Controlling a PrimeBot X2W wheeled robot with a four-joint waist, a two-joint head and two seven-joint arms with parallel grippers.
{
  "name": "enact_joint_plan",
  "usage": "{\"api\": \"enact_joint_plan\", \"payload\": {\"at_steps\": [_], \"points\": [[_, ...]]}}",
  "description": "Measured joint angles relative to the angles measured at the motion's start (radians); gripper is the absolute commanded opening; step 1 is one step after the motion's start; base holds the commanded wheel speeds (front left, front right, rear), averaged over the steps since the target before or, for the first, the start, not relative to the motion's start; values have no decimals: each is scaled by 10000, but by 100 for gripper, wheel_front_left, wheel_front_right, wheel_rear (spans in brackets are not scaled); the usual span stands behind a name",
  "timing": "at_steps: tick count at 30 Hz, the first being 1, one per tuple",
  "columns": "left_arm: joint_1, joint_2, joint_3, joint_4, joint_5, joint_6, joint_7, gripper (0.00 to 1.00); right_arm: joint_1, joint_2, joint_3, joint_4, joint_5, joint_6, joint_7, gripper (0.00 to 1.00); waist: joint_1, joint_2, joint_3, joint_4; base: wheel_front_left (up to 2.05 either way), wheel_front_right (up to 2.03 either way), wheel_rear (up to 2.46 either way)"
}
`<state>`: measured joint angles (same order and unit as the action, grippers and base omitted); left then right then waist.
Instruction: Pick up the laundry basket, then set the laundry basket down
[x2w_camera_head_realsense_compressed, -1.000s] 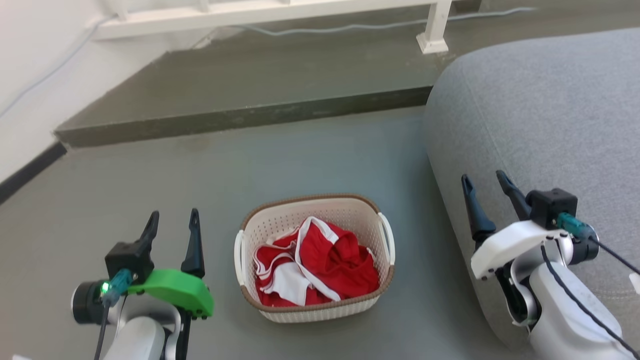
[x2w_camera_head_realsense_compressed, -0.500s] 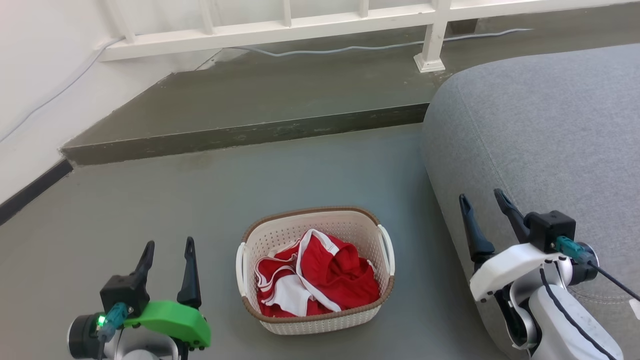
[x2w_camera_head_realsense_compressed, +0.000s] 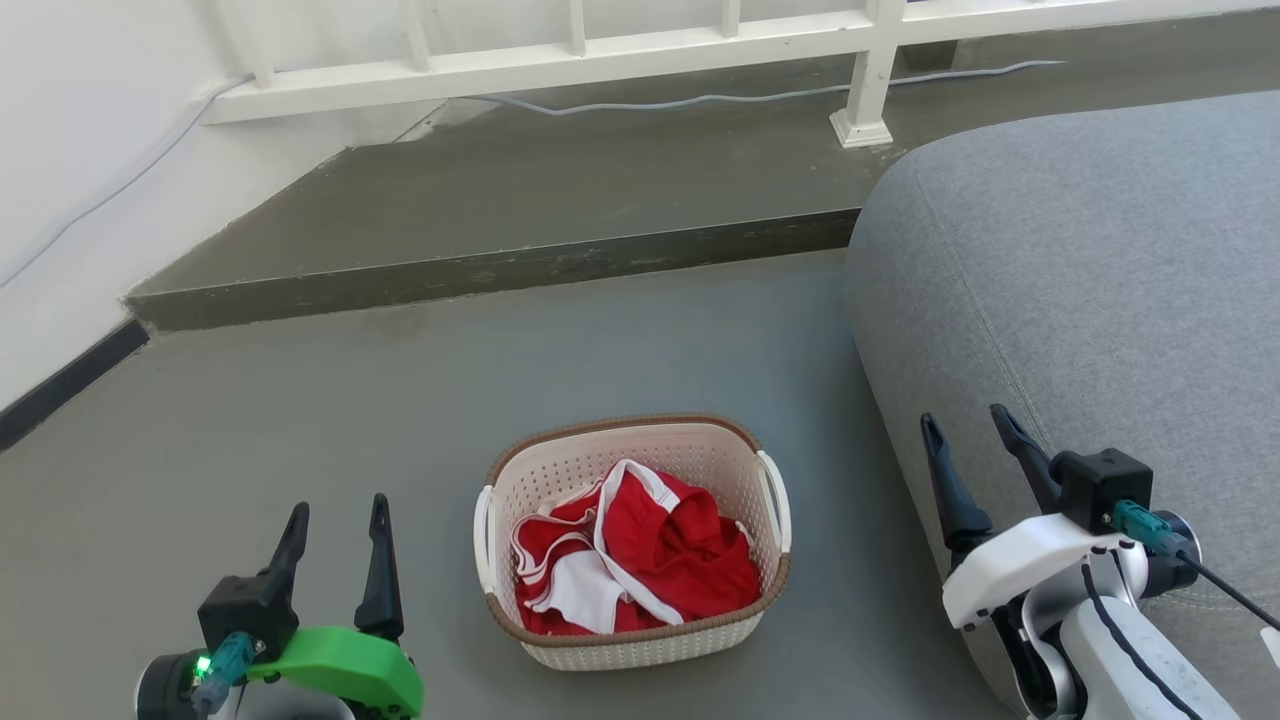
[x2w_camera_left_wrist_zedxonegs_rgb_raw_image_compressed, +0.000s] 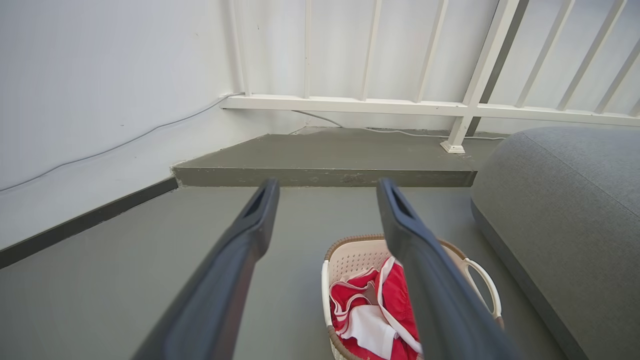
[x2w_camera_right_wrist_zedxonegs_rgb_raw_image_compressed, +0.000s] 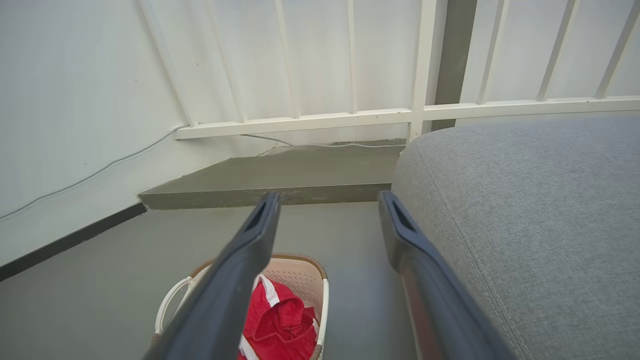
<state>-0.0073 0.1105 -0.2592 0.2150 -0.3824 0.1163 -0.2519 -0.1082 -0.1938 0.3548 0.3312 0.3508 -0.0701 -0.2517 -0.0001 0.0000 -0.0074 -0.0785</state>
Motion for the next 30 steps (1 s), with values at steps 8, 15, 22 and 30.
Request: {"api": "enact_joint_plan", "payload": {"at_steps": [8,15,22,30], "points": [[133,-6,42,-63,19,0,0,100,134,-46,-61,-140,-2,-21,0,100,0,0,16,17,0,0,0],[272,-29,50,-224,163,0,0,100,177,-82,-81,-259,-31,-25,0,100,0,0,24,34,0,0,0],[301,-48,50,-297,182,0,6,100,198,-148,-92,-309,-71,-25,0,100,0,0,29,45,0,0,0],[355,-111,-27,-109,186,-15,46,0,404,-42,-52,-148,-69,-15,13,0,0,0,45,43,0,0,0]]}}
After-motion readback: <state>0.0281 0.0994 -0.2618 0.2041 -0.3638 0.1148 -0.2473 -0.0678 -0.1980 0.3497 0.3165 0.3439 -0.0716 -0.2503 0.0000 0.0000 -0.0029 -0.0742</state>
